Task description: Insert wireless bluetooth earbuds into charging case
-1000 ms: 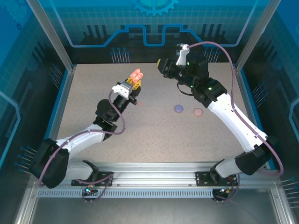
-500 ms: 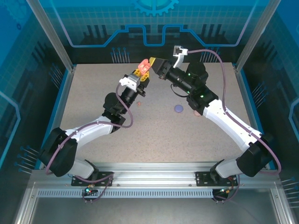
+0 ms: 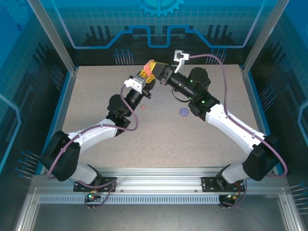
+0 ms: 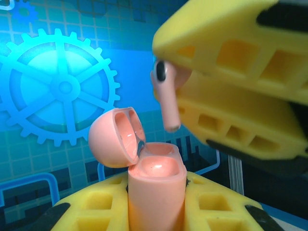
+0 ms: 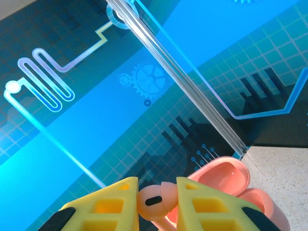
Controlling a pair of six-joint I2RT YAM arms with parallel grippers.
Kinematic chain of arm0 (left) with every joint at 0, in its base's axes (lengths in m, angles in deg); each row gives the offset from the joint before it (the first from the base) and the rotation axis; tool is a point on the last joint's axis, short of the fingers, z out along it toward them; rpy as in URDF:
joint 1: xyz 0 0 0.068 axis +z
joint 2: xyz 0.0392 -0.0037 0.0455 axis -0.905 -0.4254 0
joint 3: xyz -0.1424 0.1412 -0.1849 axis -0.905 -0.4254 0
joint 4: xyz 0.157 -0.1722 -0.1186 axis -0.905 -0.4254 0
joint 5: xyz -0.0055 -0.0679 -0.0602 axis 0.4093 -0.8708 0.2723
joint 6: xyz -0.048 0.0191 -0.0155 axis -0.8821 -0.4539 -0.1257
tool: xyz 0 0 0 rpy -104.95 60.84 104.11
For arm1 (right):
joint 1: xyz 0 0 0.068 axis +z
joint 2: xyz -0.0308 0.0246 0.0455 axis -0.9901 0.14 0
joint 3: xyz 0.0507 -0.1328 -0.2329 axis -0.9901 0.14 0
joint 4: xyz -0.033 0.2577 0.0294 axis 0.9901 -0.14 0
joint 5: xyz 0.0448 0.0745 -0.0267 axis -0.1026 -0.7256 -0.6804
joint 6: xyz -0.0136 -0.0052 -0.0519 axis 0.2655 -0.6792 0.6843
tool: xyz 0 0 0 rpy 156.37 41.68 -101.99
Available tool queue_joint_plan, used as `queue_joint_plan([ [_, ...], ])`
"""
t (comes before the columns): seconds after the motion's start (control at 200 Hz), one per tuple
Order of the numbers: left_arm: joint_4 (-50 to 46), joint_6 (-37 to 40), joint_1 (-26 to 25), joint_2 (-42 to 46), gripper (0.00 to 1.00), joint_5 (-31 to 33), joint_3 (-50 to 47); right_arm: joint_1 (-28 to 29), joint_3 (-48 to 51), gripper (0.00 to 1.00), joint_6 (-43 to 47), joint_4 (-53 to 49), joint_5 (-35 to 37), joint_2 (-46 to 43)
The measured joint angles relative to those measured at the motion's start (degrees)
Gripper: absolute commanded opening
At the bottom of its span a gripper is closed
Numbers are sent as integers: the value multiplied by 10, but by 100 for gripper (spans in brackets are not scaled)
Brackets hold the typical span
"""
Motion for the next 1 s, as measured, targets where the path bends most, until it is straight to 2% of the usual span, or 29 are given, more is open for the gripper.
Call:
queue_joint_plan([
  [0.715,-16,-1,0,0,0,0,0,3,5,20,1,-3,0,13],
  [1.0,-35,-1,0,0,0,0,0,4,-3,18,24,-43,10,14],
])
